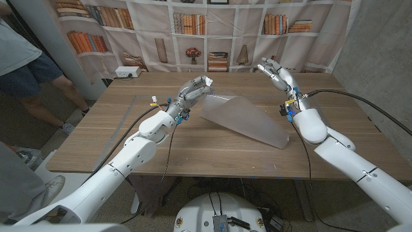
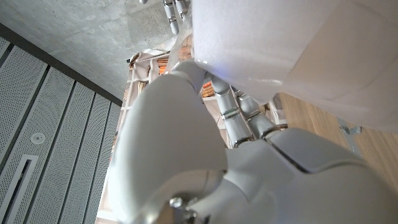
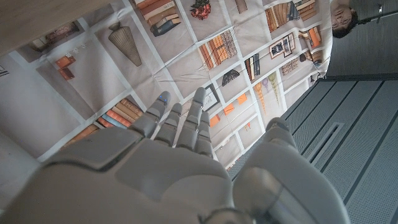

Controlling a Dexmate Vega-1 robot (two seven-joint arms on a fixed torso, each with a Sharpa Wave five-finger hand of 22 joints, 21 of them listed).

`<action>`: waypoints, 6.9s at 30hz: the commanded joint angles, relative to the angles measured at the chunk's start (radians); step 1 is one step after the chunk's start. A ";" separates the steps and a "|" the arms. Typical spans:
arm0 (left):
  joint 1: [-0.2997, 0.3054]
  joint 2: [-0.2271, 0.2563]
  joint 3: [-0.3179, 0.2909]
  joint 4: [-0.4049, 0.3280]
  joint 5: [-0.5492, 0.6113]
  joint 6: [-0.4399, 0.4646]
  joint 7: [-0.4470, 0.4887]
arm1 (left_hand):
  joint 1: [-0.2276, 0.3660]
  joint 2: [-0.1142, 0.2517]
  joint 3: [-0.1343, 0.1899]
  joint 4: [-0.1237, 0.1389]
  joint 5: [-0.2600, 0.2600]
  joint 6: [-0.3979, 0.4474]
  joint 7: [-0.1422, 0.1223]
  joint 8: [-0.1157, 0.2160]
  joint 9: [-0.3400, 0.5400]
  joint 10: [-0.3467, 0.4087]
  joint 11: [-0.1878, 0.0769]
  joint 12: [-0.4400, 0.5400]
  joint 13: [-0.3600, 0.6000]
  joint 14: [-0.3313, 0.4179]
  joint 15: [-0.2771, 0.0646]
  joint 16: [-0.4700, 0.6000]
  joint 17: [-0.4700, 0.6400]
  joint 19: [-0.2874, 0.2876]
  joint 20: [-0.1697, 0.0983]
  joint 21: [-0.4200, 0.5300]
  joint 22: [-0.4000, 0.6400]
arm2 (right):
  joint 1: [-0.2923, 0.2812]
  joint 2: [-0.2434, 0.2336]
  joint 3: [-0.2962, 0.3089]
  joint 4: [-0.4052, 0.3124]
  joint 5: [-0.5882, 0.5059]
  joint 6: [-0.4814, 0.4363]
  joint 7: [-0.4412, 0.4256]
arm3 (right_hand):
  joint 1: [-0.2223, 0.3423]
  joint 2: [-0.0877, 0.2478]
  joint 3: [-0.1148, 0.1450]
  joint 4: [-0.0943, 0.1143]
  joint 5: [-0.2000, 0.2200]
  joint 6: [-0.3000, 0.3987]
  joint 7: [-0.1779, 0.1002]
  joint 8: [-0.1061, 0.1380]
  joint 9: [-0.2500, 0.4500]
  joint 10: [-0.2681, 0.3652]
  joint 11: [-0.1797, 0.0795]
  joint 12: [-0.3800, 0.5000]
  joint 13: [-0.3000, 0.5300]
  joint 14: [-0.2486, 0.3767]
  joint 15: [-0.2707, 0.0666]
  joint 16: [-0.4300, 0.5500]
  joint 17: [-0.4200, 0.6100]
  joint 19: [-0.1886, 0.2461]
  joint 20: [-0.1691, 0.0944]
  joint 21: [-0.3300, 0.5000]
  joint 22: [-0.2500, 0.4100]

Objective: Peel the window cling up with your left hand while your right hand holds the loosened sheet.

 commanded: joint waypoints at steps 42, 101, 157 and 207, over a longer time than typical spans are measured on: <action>0.004 -0.086 -0.017 0.032 0.038 -0.076 0.115 | -0.003 -0.005 0.043 -0.001 -0.009 -0.013 -0.005 0.022 -0.009 -0.015 0.000 0.040 -0.028 -0.017 -0.099 0.028 0.000 -0.015 -0.033 0.043 -0.030 | -0.030 -0.035 -0.002 -0.174 -0.170 0.025 0.135 | 0.461 0.064 0.141 -0.044 -0.015 -0.015 -0.057 -0.015 0.004 -0.001 -0.098 0.025 0.050 0.005 -0.122 -0.016 0.003 0.012 -0.052 -0.015 0.003; -0.003 -0.082 -0.021 0.025 -0.004 -0.069 0.074 | -0.022 -0.006 0.067 -0.002 -0.026 -0.019 -0.013 0.055 -0.013 -0.035 -0.008 0.089 -0.038 -0.023 -0.102 0.046 -0.002 -0.033 -0.035 0.073 -0.058 | 0.010 -0.014 -0.157 -0.239 -0.599 -0.198 0.065 | 0.838 0.084 0.198 -0.028 0.077 -0.217 -0.074 -0.048 0.003 -0.055 -0.149 -0.018 0.070 -0.051 -0.154 -0.004 0.001 -0.027 -0.090 -0.008 0.003; 0.036 -0.056 -0.033 -0.030 -0.005 -0.058 0.100 | -0.035 -0.012 0.094 -0.003 -0.032 -0.026 -0.014 0.086 -0.039 -0.042 -0.009 0.130 -0.075 -0.013 -0.103 0.052 -0.003 -0.025 -0.035 0.079 -0.070 | 0.000 -0.033 -0.195 -0.264 -0.724 -0.264 0.079 | 0.867 0.094 0.173 -0.031 0.068 -0.183 -0.079 -0.028 0.002 -0.024 -0.149 -0.005 0.087 -0.045 -0.176 -0.012 0.002 -0.021 -0.104 -0.008 0.003; 0.035 -0.053 -0.024 -0.033 -0.019 -0.065 0.065 | -0.048 -0.011 0.105 -0.003 -0.035 -0.041 -0.018 0.118 -0.049 -0.051 -0.013 0.158 -0.092 -0.008 -0.105 0.049 -0.004 -0.027 -0.035 0.082 -0.074 | -0.023 -0.056 -0.190 -0.301 -0.762 -0.290 0.116 | 0.825 0.033 0.192 -0.009 0.279 -0.213 -0.061 -0.033 0.002 -0.106 -0.146 -0.052 0.075 -0.084 -0.142 -0.015 0.004 -0.047 -0.079 -0.016 0.000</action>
